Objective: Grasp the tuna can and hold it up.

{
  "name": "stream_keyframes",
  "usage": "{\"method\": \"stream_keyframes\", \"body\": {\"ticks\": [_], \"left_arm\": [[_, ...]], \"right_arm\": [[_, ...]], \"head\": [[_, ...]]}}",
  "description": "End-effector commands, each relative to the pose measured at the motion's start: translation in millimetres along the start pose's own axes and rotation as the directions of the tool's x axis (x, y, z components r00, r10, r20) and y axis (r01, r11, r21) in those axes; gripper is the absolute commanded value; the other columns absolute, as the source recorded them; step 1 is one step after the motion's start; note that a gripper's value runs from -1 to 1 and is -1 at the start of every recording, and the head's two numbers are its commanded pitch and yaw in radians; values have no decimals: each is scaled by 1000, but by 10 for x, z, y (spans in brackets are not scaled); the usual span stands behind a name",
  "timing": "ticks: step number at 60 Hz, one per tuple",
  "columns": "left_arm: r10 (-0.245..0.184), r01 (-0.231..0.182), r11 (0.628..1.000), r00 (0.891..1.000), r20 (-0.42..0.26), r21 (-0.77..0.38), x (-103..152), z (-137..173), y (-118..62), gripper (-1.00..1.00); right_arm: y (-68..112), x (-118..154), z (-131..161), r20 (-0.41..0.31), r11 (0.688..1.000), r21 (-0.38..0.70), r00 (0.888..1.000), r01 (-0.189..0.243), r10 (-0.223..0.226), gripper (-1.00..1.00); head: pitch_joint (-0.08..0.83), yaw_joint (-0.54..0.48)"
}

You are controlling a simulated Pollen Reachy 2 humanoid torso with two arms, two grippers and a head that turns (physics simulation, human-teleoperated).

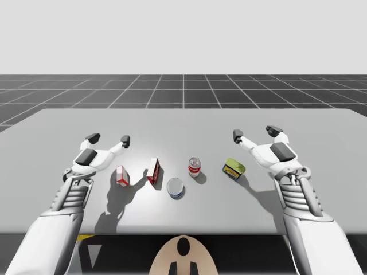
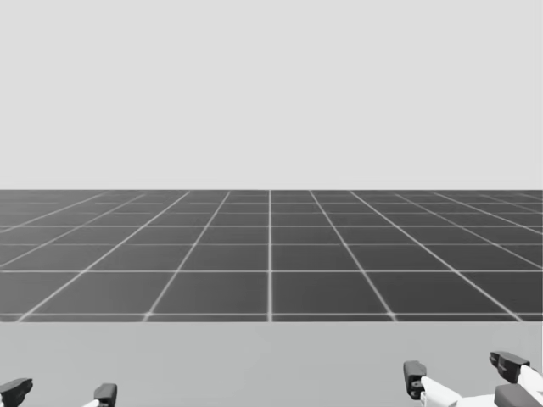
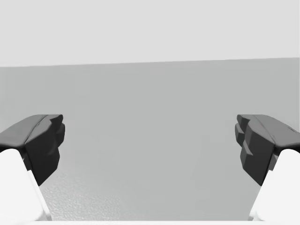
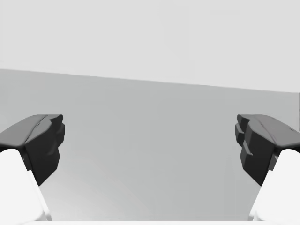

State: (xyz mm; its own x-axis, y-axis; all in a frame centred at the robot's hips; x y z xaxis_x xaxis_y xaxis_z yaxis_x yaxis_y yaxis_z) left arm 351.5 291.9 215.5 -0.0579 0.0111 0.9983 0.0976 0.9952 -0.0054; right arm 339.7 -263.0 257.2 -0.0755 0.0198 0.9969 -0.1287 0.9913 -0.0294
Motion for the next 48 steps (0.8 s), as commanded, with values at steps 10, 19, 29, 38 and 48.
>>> {"method": "stream_keyframes", "body": {"ticks": [10, 19, 29, 38, 48], "left_arm": [[-21, 21, 1000, 1000, 9, 5, 5, 11, -11, -1000], [-25, 24, 1000, 1000, 15, 10, 26, 22, -4, -1000], [-37, 37, 999, 999, 18, 10, 29, 24, -4, -1000], [-47, 47, 999, 999, 24, 10, 35, 27, -5, -1000], [-52, 52, 999, 998, 29, 8, 45, 30, -8, -1000]], "right_arm": [[12, 10, 9, 6, 1000, -5, 1000, -15, 15, -1000], [13, 13, 5, -3, 1000, -17, 1000, -17, 17, -1000], [9, 7, 2, -7, 999, -23, 1000, -28, 28, -1000], [10, 13, 6, -8, 999, -25, 1000, -30, 30, -1000], [5, 23, 7, -9, 999, -26, 1000, -26, 26, -1000]], "head": [[68, -9], [206, -15], [381, -8], [513, 13], [636, 27]]}}
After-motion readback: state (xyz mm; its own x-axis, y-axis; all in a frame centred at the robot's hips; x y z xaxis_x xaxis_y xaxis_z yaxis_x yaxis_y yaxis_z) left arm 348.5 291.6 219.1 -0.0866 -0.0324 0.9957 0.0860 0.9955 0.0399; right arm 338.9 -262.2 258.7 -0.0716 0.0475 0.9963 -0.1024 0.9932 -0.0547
